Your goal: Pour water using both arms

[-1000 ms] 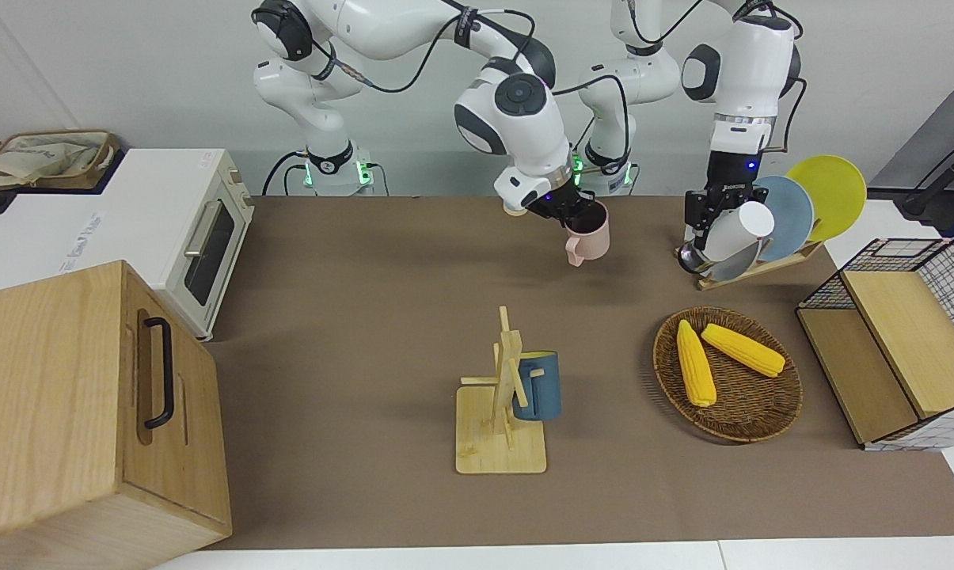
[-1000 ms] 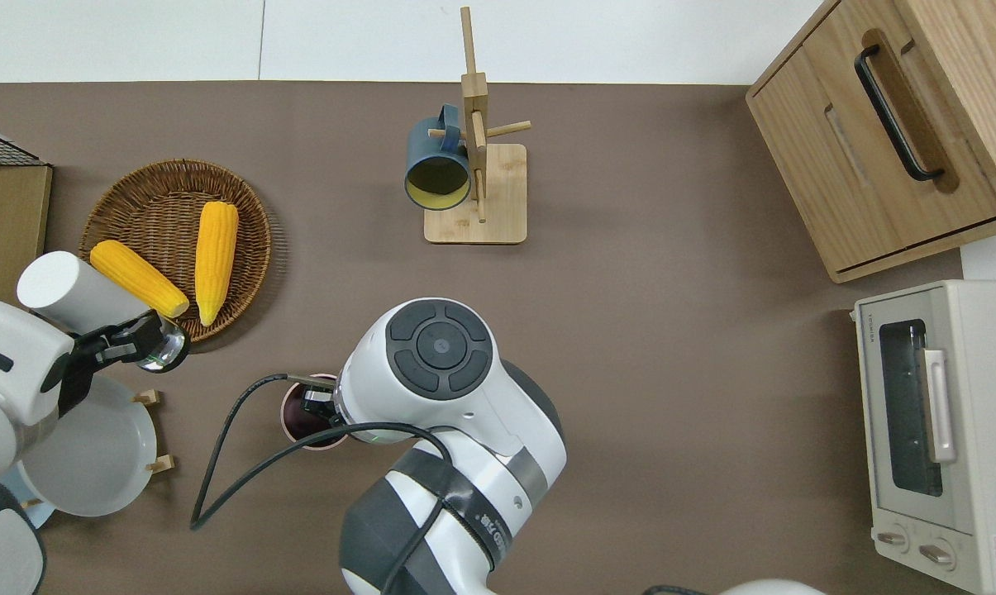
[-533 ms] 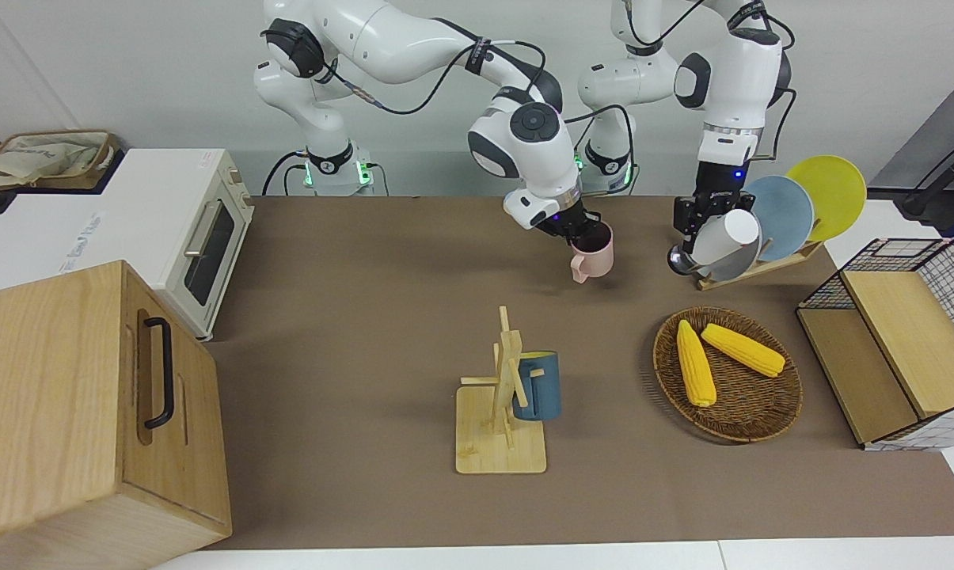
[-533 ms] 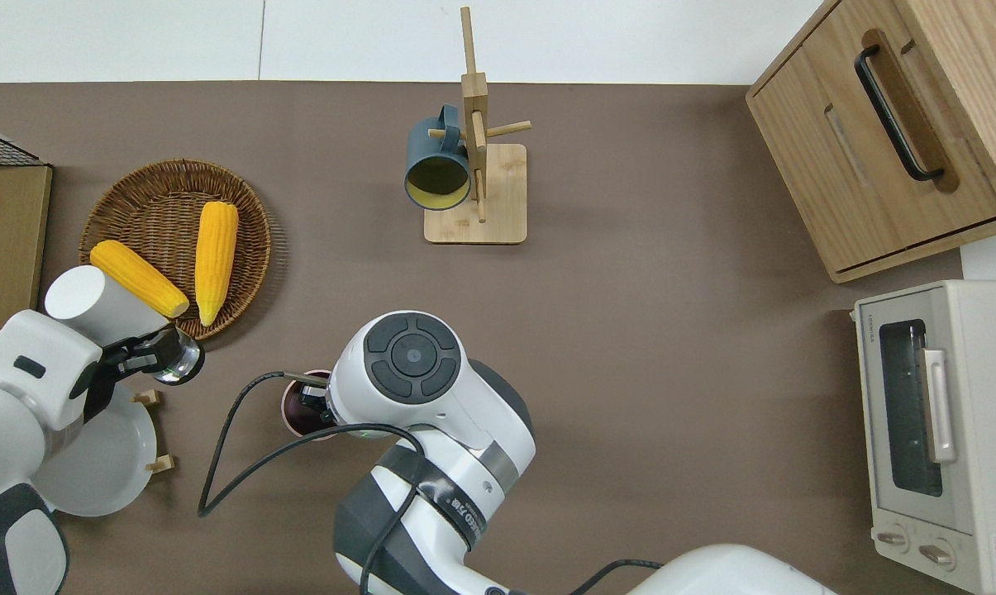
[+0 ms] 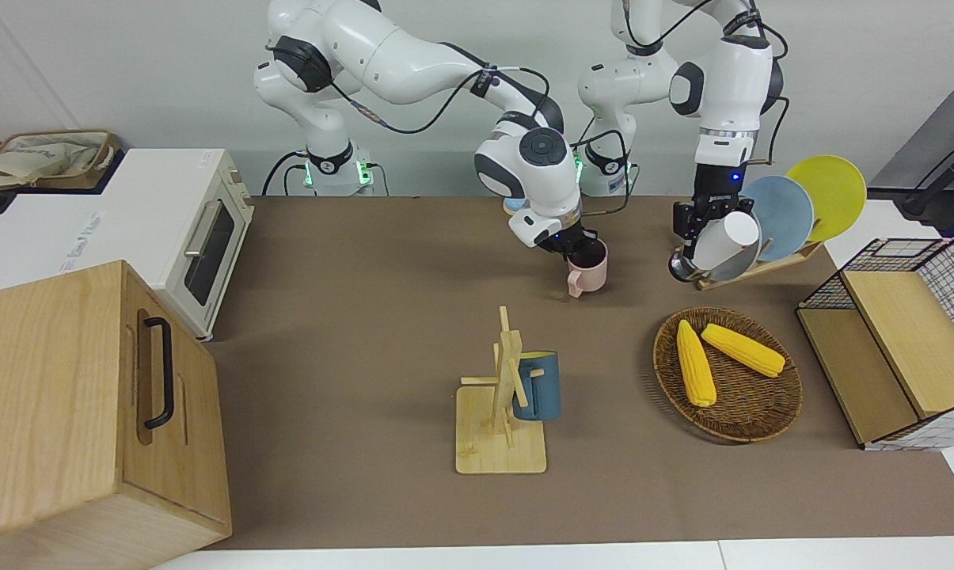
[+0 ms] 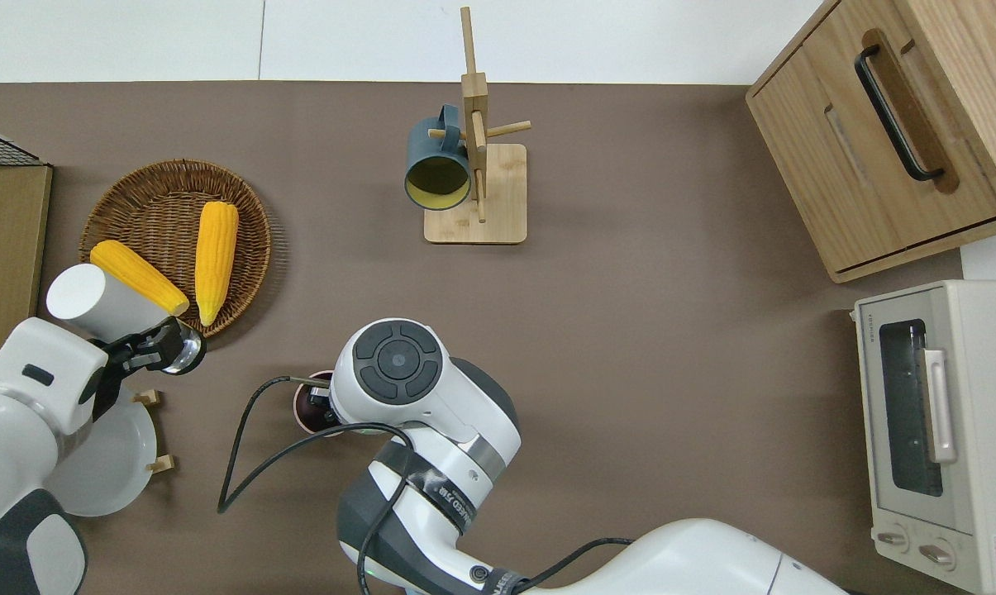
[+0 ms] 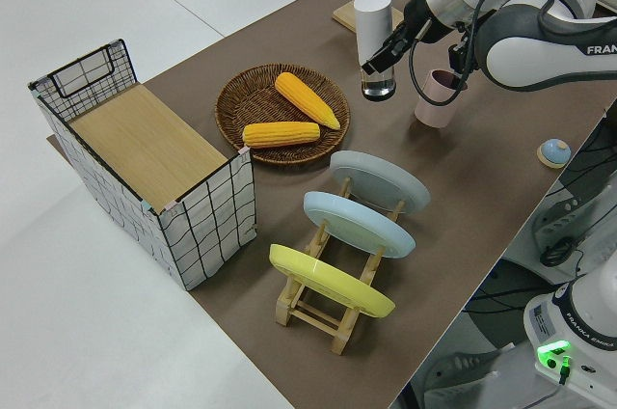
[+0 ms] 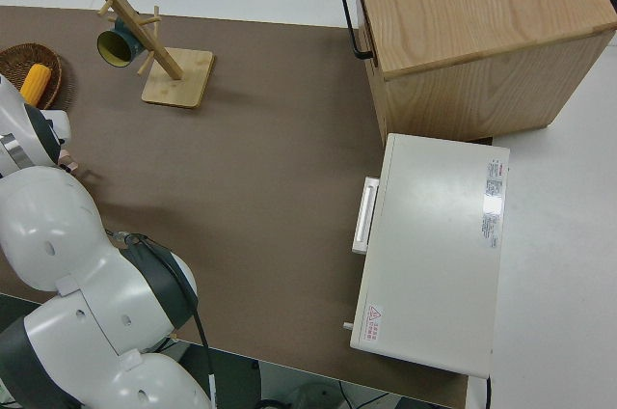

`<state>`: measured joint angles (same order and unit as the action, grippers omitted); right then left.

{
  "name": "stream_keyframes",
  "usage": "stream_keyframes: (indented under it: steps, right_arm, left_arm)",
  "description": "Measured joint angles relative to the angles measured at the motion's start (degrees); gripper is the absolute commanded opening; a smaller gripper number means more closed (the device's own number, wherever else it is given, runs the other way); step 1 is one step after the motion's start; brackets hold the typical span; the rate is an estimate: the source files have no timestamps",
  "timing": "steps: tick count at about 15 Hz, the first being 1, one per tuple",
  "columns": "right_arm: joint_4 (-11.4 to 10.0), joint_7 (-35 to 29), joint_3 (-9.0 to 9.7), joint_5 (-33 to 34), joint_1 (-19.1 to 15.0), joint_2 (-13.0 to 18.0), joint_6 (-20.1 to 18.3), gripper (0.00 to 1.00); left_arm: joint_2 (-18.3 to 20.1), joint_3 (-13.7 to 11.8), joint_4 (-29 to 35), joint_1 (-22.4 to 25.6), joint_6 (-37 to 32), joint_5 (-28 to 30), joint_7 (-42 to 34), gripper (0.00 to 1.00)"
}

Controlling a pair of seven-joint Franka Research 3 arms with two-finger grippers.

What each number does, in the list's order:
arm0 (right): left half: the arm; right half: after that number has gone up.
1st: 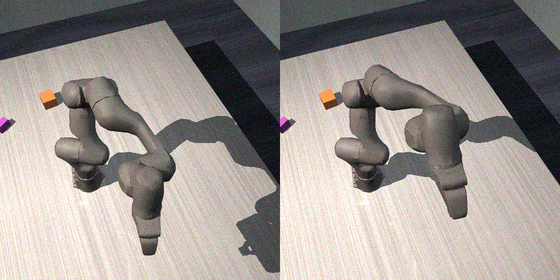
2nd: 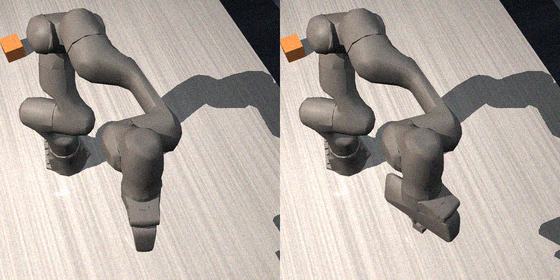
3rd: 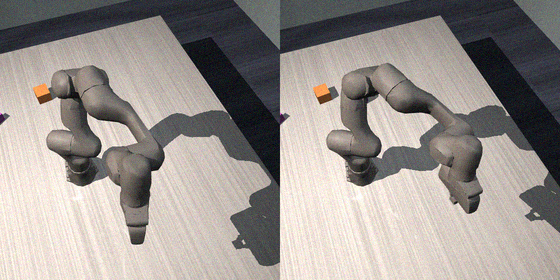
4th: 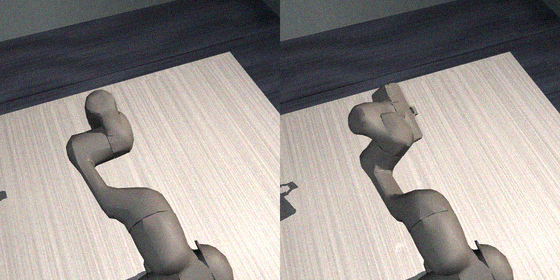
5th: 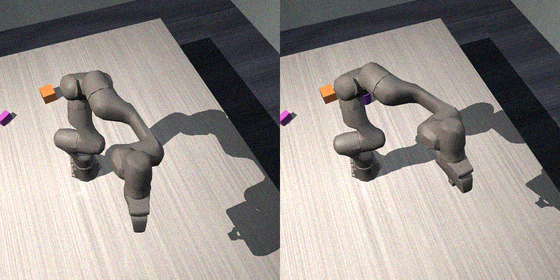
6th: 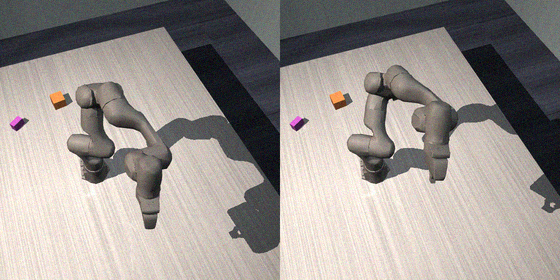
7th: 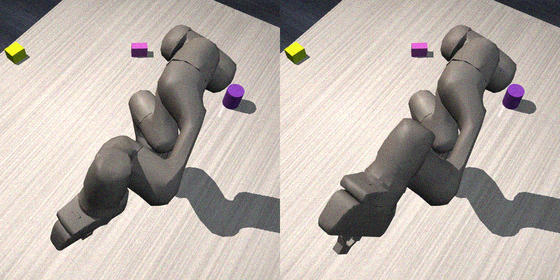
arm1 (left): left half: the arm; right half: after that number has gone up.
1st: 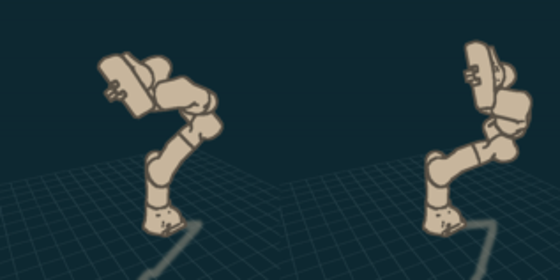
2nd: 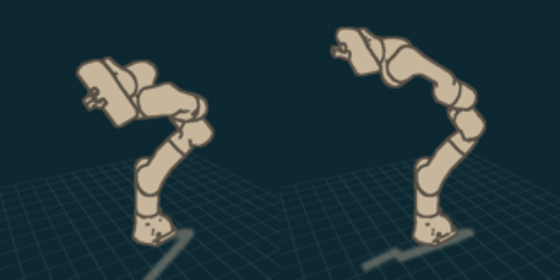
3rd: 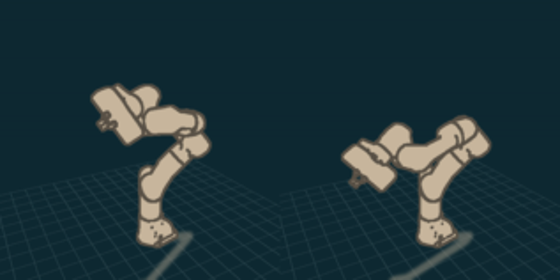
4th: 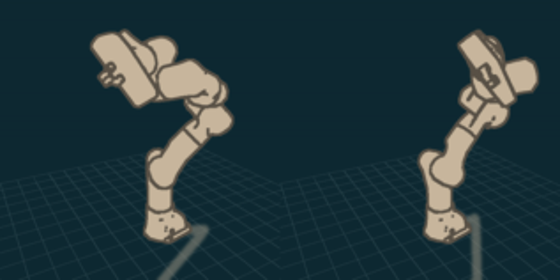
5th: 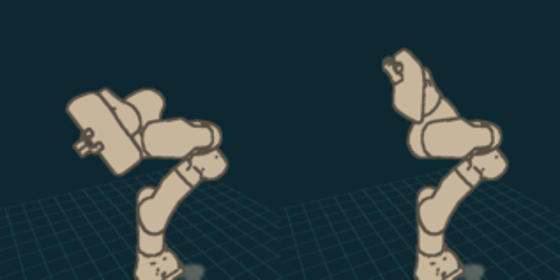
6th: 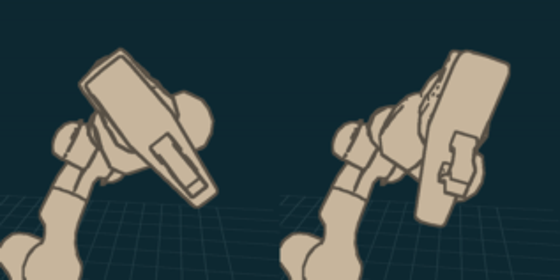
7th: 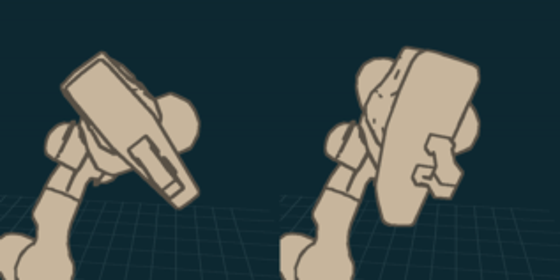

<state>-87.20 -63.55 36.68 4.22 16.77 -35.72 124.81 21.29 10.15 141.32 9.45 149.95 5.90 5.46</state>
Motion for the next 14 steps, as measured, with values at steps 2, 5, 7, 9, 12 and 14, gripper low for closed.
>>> stream_keyframes:
  steps: [2, 5, 7, 9, 12, 14]
  right_arm:
    - [0.0, 0.01, -0.19, 2.23, 0.0, -0.16, 0.0, 0.0]
    - [0.0, 0.21, -0.32, 4.05, 0.0, -0.46, 0.0, 0.0]
    - [0.0, 1.09, -0.49, 4.34, 0.01, -0.48, 0.04, 0.0]
    - [0.0, 1.95, -1.02, 4.45, 0.01, -0.49, 0.68, 0.0]
    - [0.0, 2.28, -1.24, 4.54, 0.03, -0.6, 1.12, 0.039]
    - [0.01, 2.28, -1.24, 4.57, 0.04, -0.67, 1.17, 0.239]
  left_arm:
    - [0.0, 0.0, 1.53, 0.0, 2.12, 0.0, 0.04, 0.0]
    - [0.0, 0.0, 2.03, -0.01, 2.62, 0.0, 0.05, 0.0]
    - [0.01, 0.0, 2.03, -0.01, 2.69, 0.0, 0.06, 0.0]
    - [0.01, 0.0, 2.04, -0.01, 2.71, 0.0, 0.06, 0.0]
    - [0.01, 0.0, 2.07, -0.02, 2.71, 0.0, 0.06, 0.0]
    - [0.01, 0.0, 2.09, -0.04, 2.71, 0.0, 0.06, 0.0]
